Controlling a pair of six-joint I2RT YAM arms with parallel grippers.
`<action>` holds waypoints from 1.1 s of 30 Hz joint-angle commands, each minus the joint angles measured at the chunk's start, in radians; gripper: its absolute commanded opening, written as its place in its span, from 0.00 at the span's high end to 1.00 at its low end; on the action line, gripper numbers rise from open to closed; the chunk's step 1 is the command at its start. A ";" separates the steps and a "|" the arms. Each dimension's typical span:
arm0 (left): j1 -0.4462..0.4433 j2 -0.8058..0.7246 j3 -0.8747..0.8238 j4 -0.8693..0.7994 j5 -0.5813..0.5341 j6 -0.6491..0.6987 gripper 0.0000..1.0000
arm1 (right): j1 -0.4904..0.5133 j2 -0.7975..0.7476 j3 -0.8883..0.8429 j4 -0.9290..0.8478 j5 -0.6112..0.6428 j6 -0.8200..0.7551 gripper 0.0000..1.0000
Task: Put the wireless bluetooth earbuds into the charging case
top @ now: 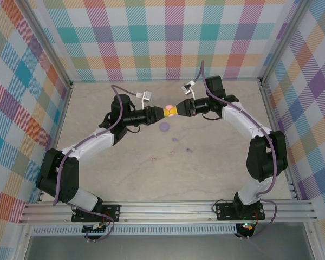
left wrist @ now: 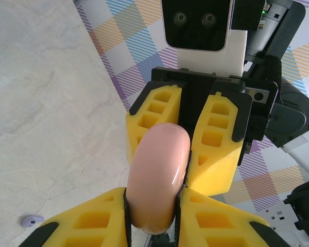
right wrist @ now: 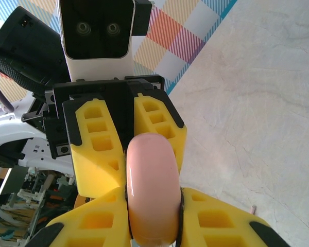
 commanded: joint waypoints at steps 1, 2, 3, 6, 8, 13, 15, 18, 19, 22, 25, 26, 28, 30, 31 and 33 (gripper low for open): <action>-0.023 0.010 0.040 0.037 -0.010 0.020 0.81 | 0.032 -0.006 0.034 -0.037 -0.019 -0.032 0.77; -0.024 0.007 0.040 0.020 -0.018 0.032 0.81 | 0.032 -0.011 0.035 -0.040 0.003 -0.032 0.72; -0.024 0.004 0.040 0.004 -0.021 0.042 0.81 | 0.032 -0.019 0.031 -0.040 0.029 -0.029 0.71; -0.024 -0.005 0.040 -0.023 -0.022 0.064 0.81 | 0.029 -0.046 0.020 -0.028 0.084 -0.023 0.67; -0.024 -0.011 0.040 -0.043 -0.023 0.078 0.81 | 0.023 -0.059 0.016 -0.023 0.103 -0.019 0.66; -0.024 -0.022 0.035 -0.068 -0.028 0.098 0.81 | 0.007 -0.075 0.006 -0.005 0.105 -0.003 0.65; -0.024 -0.022 0.035 -0.069 -0.027 0.101 0.81 | 0.005 -0.078 0.002 -0.002 0.096 -0.006 0.64; -0.024 -0.021 0.038 -0.074 -0.024 0.103 0.81 | 0.005 -0.084 0.002 0.000 0.096 -0.007 0.63; -0.024 -0.022 0.038 -0.077 -0.025 0.105 0.81 | 0.004 -0.084 0.002 0.002 0.096 -0.007 0.63; -0.024 -0.027 0.037 -0.084 -0.024 0.109 0.81 | -0.002 -0.090 0.001 0.004 0.102 -0.006 0.63; -0.024 -0.033 0.034 -0.092 -0.028 0.113 0.81 | -0.007 -0.096 0.001 0.008 0.095 -0.006 0.63; -0.024 -0.035 0.033 -0.092 -0.028 0.114 0.81 | -0.007 -0.095 0.001 0.008 0.092 -0.006 0.63; -0.023 -0.036 0.033 -0.093 -0.029 0.115 0.81 | -0.007 -0.095 0.001 0.009 0.088 -0.006 0.63; -0.024 -0.036 0.033 -0.094 -0.029 0.114 0.81 | -0.008 -0.095 0.002 0.009 0.080 -0.006 0.64; -0.023 -0.037 0.033 -0.094 -0.030 0.113 0.81 | -0.007 -0.095 0.001 0.009 0.078 -0.006 0.66; -0.024 -0.038 0.034 -0.095 -0.031 0.115 0.81 | -0.007 -0.094 0.001 0.005 0.073 -0.009 0.70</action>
